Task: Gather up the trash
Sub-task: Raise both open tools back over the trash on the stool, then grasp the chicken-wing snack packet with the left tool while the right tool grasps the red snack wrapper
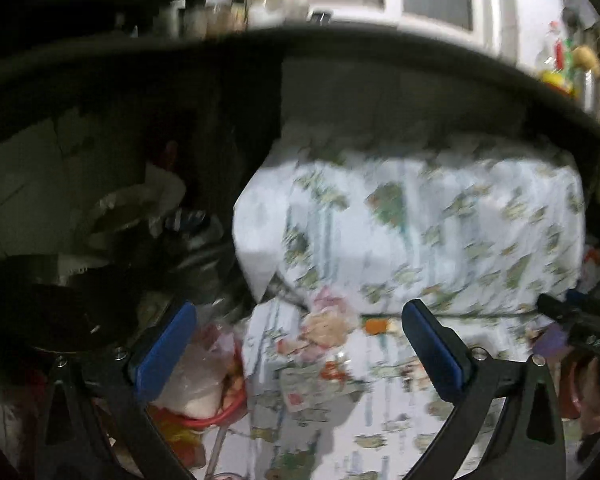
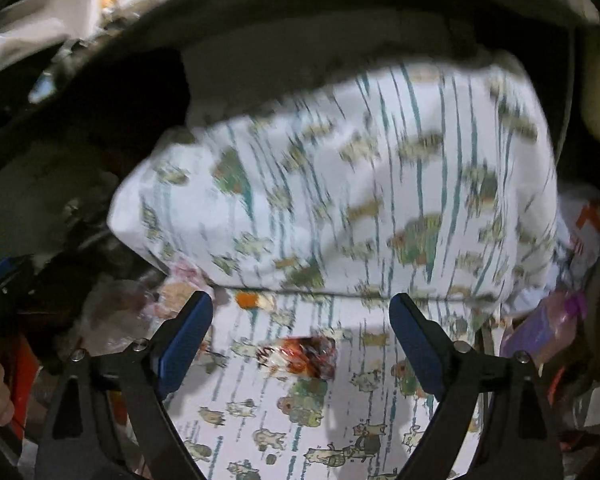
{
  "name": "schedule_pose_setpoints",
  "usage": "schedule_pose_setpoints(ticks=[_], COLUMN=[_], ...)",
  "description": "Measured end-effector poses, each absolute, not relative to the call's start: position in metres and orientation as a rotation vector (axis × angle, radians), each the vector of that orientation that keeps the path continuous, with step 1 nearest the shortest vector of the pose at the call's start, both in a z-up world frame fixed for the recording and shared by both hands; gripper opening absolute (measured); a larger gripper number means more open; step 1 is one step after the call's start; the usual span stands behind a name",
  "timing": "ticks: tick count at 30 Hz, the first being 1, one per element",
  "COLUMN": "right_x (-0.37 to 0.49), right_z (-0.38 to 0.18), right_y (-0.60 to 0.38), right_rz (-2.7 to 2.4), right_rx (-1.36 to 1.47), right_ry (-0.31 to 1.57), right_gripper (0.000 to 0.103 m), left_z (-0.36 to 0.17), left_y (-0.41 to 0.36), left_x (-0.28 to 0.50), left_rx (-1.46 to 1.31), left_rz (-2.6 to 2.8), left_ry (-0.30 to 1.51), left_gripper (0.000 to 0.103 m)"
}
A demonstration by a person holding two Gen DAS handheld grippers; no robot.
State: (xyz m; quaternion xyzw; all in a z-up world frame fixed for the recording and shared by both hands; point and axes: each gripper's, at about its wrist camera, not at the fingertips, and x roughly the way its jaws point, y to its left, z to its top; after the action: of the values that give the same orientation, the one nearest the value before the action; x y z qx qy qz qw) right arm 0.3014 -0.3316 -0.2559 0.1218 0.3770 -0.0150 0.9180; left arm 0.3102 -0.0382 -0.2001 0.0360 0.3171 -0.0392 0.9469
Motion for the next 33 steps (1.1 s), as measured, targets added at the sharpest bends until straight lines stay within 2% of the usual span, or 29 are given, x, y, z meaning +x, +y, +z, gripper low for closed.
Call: schedule_pose_setpoints(ticks=[5,8,17,20,22,23,29,31,33], right_x=[0.332,0.344,0.359,0.361,0.361,0.36,0.362,0.363,0.363], right_z=[-0.288,-0.304,-0.34,-0.344,-0.341,-0.341,-0.345,-0.347,-0.347], right_y=[-0.344,-0.347,-0.331,-0.33,-0.334,-0.336,-0.35,-0.352,-0.354], right_rz=[-0.039,-0.043,-0.04,-0.029,-0.026,-0.033,-0.044,-0.048,-0.052], right_rx=[0.305,0.312,0.249,0.248,0.261,0.276,0.364,0.376,0.376], right_ry=[0.88,0.931,1.055,1.081,1.075,1.069,1.094,1.097,1.097], right_gripper=[0.089,0.089,0.089,0.089,0.089,0.089,0.089,0.089,0.089], left_z=[-0.247,-0.269,-0.352,-0.371,-0.384,-0.391,-0.402,-0.406,-0.412], left_y=[-0.028,-0.022,-0.038,-0.045,-0.047,-0.047,-0.058,-0.064,-0.067], left_x=[0.368,0.395,0.443,0.45,0.454,0.456,0.459,0.461,0.461], left_rx=[0.022,-0.018,0.074,0.095,0.089,0.084,0.118,0.136,0.146], left_rz=[-0.155,-0.153,-0.282,-0.307,-0.325,-0.326,-0.332,-0.316,-0.295], left_ry=[0.845,0.902,1.142,1.174,1.224,1.253,1.264,1.266,1.271], left_gripper=[0.103,0.103,0.102,0.092,0.08,0.078,0.076,0.069,0.066])
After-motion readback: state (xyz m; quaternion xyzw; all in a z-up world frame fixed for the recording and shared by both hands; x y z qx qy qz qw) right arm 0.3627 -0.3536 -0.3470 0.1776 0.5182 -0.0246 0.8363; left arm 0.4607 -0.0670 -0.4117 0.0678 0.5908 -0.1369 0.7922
